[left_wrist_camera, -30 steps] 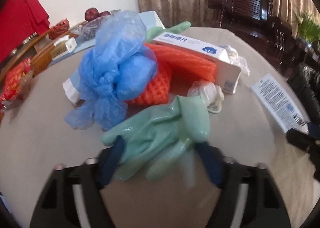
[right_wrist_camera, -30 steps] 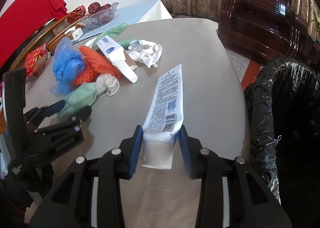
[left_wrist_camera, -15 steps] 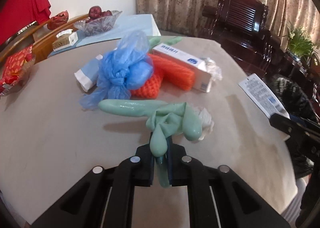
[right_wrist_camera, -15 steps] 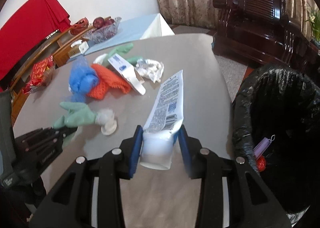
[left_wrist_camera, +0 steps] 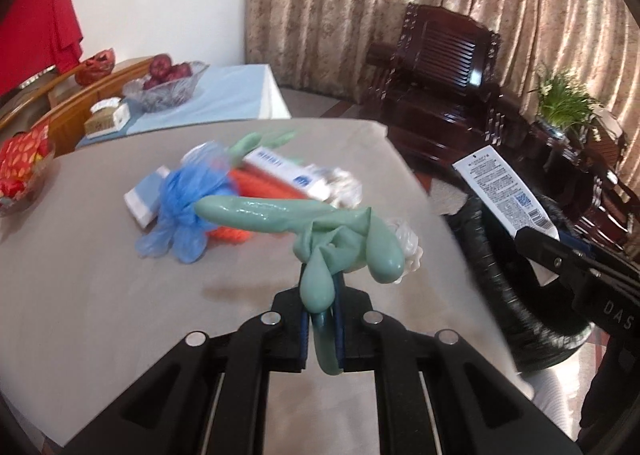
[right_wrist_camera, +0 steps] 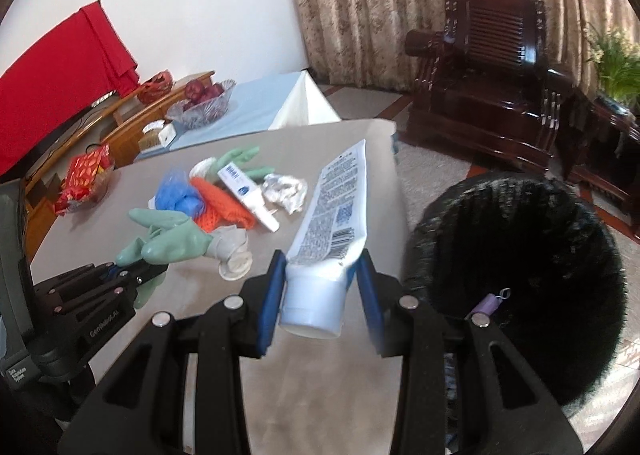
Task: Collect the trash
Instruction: 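Carry the gloves and tube over the bin and open both tools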
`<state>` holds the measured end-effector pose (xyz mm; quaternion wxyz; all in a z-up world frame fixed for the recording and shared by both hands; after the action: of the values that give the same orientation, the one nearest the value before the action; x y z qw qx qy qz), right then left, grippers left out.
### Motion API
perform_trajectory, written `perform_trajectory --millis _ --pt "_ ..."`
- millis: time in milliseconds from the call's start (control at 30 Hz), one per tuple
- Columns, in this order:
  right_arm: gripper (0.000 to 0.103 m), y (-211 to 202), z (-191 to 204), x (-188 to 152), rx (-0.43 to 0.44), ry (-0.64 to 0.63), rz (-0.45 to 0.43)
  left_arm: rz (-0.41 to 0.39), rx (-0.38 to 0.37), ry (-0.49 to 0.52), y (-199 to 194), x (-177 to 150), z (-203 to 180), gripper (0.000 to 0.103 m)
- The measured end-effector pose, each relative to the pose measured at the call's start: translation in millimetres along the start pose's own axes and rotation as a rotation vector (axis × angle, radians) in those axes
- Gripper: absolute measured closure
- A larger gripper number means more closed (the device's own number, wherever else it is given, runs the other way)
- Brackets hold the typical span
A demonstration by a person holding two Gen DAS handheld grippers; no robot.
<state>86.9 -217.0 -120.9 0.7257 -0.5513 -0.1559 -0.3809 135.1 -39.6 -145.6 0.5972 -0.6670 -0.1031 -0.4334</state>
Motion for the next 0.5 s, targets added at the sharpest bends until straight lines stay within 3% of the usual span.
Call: perform_trajectory --millis 300,500 --pt "0.068 -45.8 -62.2 20.4 -0.090 0.071 -0.097 -0.064 -0.092 0.068 2.9 39.6 -59.3 0.093" --pt "0.068 -61.4 -120.2 29.2 -0.176 0.120 -0.136 -0.077 -0.175 0.132 25.9 66.9 -120.8 0.093"
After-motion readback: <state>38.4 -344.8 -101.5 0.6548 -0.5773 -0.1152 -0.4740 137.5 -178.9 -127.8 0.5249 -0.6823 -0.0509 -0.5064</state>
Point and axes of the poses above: each gripper's, at about its wrist camera, not at the fingertips, and y roughly the way its jaws point, z to its left, x to its top, the point moved 4 cm from there along y, roughly the way its jaws point, and after that the axes turned 15 degrees about y, right-handed, at the moved point
